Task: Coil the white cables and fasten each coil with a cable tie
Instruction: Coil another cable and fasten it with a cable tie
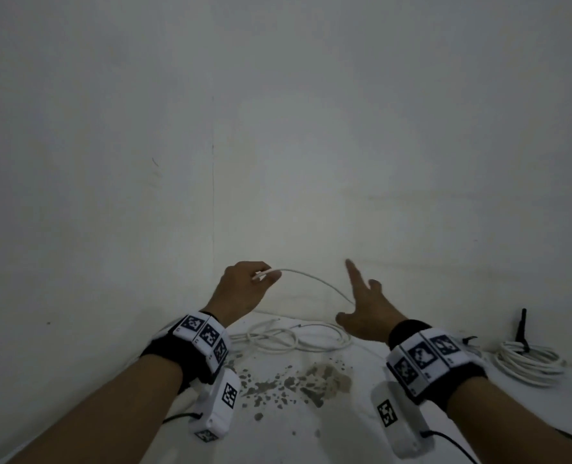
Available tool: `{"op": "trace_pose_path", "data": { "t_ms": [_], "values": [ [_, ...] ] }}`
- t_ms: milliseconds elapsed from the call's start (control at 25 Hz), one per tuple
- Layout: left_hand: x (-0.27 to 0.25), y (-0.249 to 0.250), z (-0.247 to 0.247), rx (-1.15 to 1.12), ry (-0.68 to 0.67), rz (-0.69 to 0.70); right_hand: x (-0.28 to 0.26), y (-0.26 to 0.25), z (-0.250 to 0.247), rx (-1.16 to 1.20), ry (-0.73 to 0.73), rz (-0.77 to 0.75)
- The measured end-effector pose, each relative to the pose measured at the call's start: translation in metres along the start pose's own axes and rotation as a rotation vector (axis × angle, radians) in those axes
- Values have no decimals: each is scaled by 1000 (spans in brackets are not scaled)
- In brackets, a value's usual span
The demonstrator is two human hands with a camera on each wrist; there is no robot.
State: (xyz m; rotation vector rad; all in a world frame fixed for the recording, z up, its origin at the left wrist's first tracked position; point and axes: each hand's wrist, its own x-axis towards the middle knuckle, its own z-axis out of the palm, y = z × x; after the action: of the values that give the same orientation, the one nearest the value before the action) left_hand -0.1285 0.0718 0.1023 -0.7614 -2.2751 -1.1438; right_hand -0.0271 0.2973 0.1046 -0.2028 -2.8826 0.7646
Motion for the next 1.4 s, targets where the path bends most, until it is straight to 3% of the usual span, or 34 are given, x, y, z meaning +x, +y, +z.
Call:
{"op": "trace_pose_path", "data": {
  "t_ms": [120,240,320,480,560,720,800,880,1000,1120,1200,1280,1400],
  "values": [
    [-3,30,21,-117,-101,26,3,-22,14,-206,62,-173],
    [-9,39,28,-272,-150,-34,9,-26,8,-199,292,-267],
    [-15,38,29,-380,-153,-124,9,-24,-1,-193,356,-338],
    [-27,21,31,-504,-121,-414,14,-11,-23,275,590,-255],
    [-34,14,32,-709,-48,-586,21,-2,-33,431,667,-155],
    [-39,9,30,-1121,13,-708,22,16,-31,391,631,-83],
    [-32,13,28,-1306,57,-672,16,23,-19,374,584,-78],
    [-20,21,24,-1436,143,-607,8,24,4,239,424,-99],
    [-2,37,23,-1332,194,-547,-6,14,43,29,129,-208],
    [4,48,32,-1086,100,-478,-27,-6,54,39,-63,-343],
    [0,51,42,-1050,9,-476,-37,-17,49,-61,-125,-427],
    [-8,52,53,-898,-130,-463,-47,-20,37,-109,-72,-452],
    [-28,61,69,-453,-396,-322,-61,-11,5,-199,200,-370]
  ]
}}
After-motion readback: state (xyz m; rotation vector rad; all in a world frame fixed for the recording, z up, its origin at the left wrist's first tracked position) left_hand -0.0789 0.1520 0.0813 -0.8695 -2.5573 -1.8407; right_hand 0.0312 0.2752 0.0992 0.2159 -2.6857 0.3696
